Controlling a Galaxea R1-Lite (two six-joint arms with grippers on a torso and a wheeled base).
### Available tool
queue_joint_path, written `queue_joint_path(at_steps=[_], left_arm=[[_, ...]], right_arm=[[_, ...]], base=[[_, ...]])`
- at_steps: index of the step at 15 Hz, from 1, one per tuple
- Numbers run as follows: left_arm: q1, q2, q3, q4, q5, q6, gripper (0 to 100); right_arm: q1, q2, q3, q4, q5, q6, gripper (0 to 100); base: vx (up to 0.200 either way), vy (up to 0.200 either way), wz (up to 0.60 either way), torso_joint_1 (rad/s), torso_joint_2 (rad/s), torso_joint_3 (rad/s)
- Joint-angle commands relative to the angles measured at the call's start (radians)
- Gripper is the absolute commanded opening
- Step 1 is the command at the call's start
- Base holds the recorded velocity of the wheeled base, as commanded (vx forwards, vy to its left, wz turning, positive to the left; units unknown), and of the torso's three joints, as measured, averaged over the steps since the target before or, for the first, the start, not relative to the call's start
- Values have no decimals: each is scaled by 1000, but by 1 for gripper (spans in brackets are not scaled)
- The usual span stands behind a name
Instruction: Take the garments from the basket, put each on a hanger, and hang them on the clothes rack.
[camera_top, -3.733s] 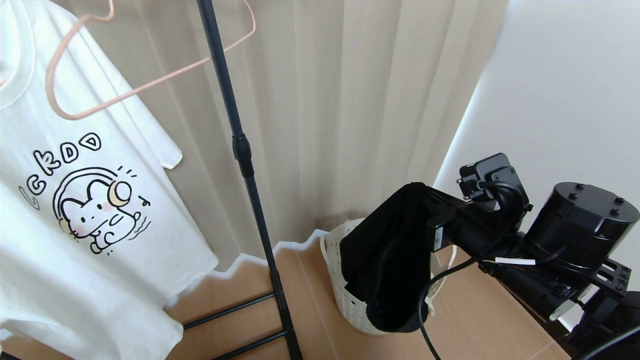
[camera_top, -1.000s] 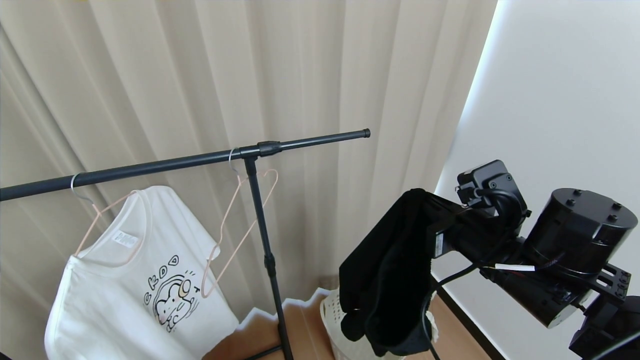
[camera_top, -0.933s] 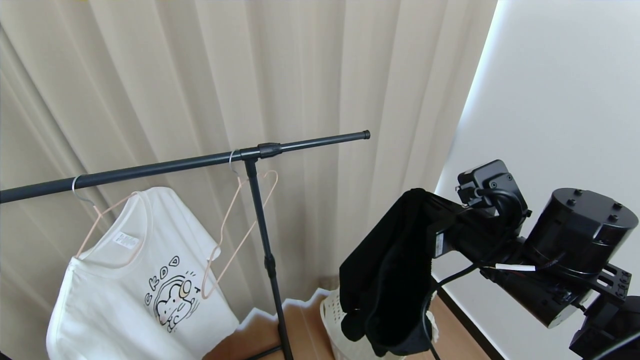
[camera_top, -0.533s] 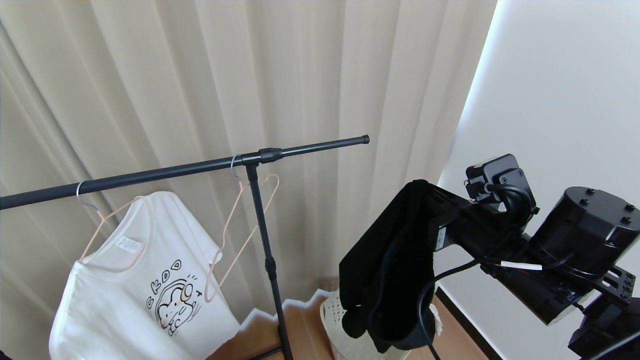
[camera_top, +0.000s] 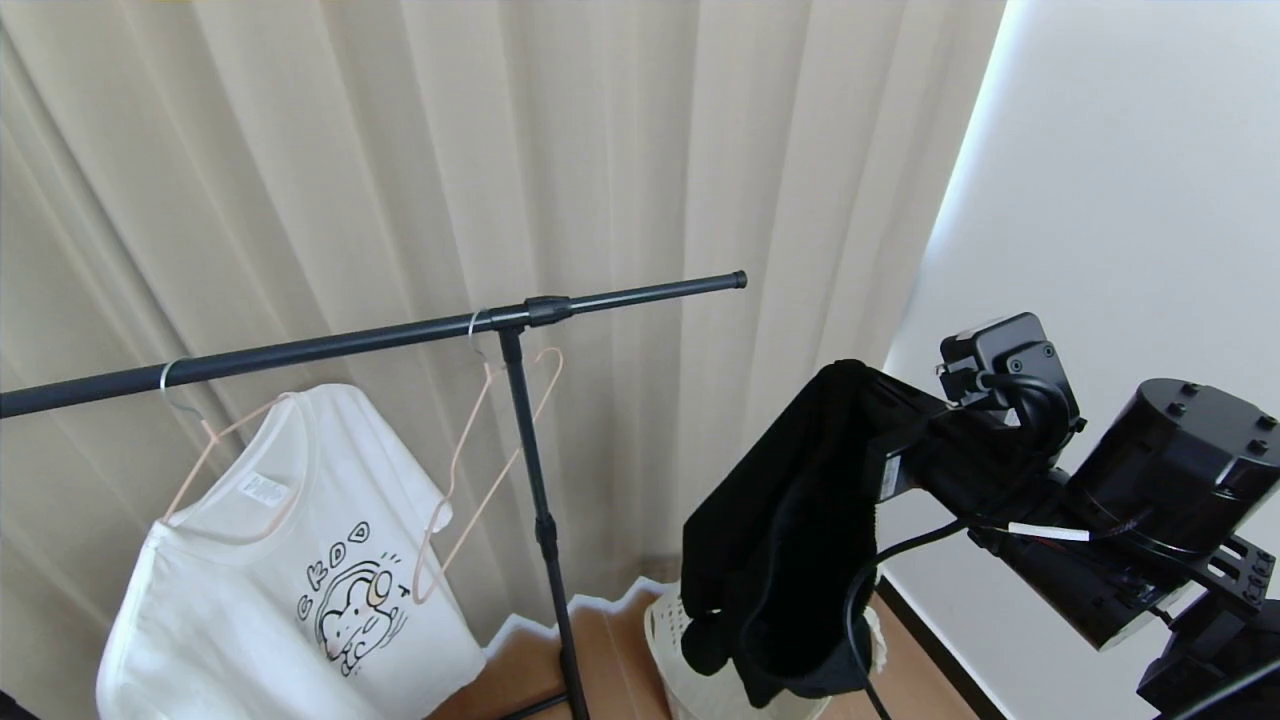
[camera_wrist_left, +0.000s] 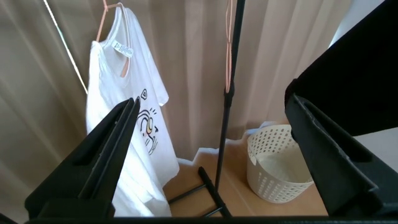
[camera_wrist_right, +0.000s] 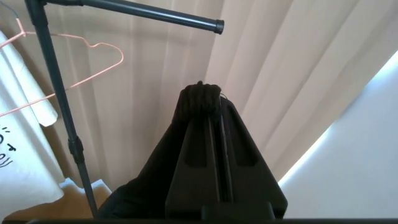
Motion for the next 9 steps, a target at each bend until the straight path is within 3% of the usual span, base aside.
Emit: queue_joint_path(at_steps=[1, 3, 8, 9], left_arm=[[0, 0, 2, -3, 0, 1, 100], [2, 0, 2, -3, 0, -1, 100], [0, 0, 2, -3, -1, 1, 100], [0, 0, 2, -3, -1, 2, 100]], right_arm=[[-4, 2, 0, 0, 0, -1, 0], [-7, 3, 0, 0, 0, -11, 0], [-22, 6, 2, -21, 0, -21, 0], [-22, 8, 3, -32, 0, -21, 0]], base=[[0, 0, 600, -2, -7, 2], [0, 0, 600, 7, 2, 0], [0, 0, 0, 0, 0, 0], [-200, 0, 0, 7, 2, -2]])
